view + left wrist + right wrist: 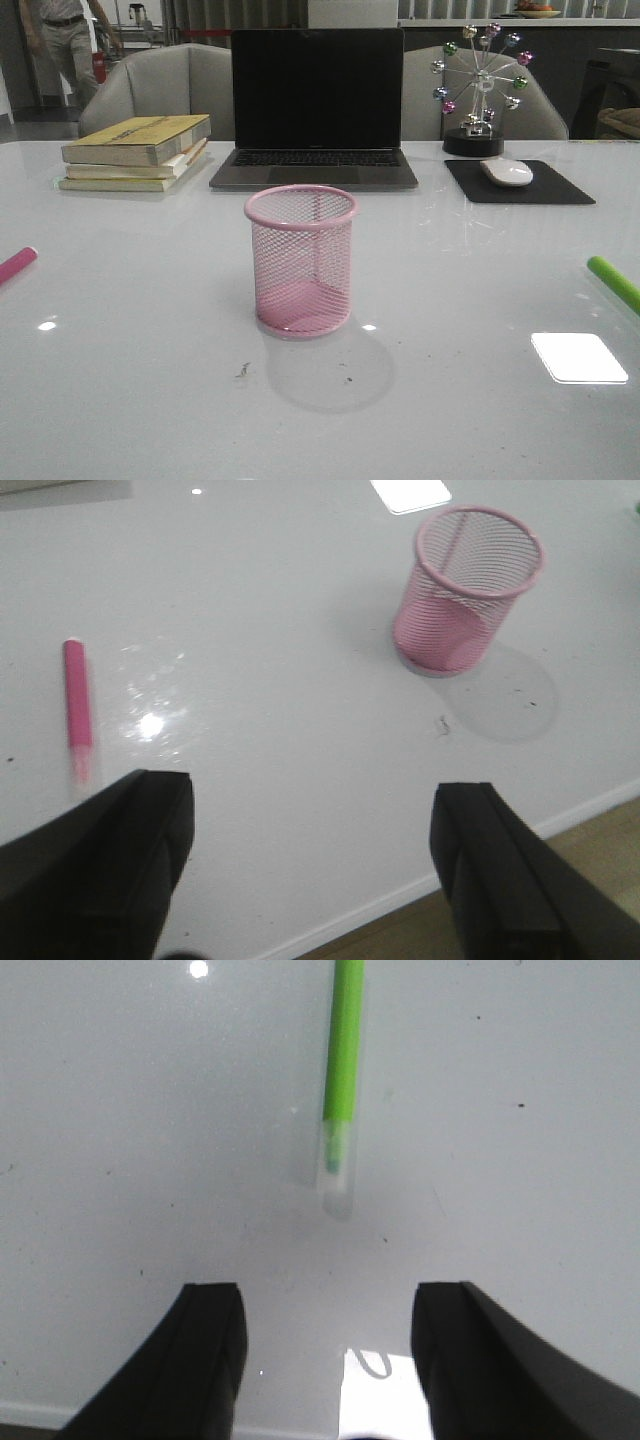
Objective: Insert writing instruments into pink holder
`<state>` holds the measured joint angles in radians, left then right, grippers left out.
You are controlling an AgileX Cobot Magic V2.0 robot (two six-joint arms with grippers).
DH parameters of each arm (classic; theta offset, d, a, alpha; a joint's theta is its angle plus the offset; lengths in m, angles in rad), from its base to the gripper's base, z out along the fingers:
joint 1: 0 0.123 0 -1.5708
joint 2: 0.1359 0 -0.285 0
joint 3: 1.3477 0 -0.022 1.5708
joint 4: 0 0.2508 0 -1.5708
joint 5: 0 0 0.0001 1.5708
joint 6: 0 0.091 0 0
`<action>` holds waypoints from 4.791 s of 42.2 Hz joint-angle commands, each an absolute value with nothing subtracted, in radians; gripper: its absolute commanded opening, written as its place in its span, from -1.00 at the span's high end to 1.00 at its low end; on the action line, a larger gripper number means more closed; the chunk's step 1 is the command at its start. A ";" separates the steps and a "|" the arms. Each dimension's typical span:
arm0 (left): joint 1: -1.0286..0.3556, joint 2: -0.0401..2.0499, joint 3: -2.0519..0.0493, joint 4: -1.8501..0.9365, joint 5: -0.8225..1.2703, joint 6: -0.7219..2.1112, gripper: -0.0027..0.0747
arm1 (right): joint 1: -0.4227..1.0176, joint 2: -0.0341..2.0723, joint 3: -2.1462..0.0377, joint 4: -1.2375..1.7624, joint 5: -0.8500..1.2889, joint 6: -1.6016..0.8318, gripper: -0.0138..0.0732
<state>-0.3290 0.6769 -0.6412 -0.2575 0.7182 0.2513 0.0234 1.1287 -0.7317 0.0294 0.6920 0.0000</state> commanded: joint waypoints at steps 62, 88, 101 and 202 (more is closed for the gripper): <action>-0.423 0.681 -0.669 -0.282 0.656 0.257 -0.19 | 0.016 1.991 -1.472 0.025 0.851 0.000 0.32; -0.423 0.681 -0.669 -0.280 0.653 0.257 -0.19 | 0.255 1.472 -1.080 0.054 0.204 -0.015 0.47; -0.423 0.681 -0.669 -0.280 0.653 0.257 -0.19 | 0.519 1.301 -0.825 0.066 -0.437 -0.014 0.47; -0.134 1.179 -0.938 -0.108 0.742 0.112 -0.36 | 0.613 0.633 -0.574 -0.043 0.487 0.027 -0.32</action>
<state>-0.1802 1.0949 -0.8552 -0.1084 0.7792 0.1267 0.6178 0.6356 -0.5457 -0.0338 0.5562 0.0278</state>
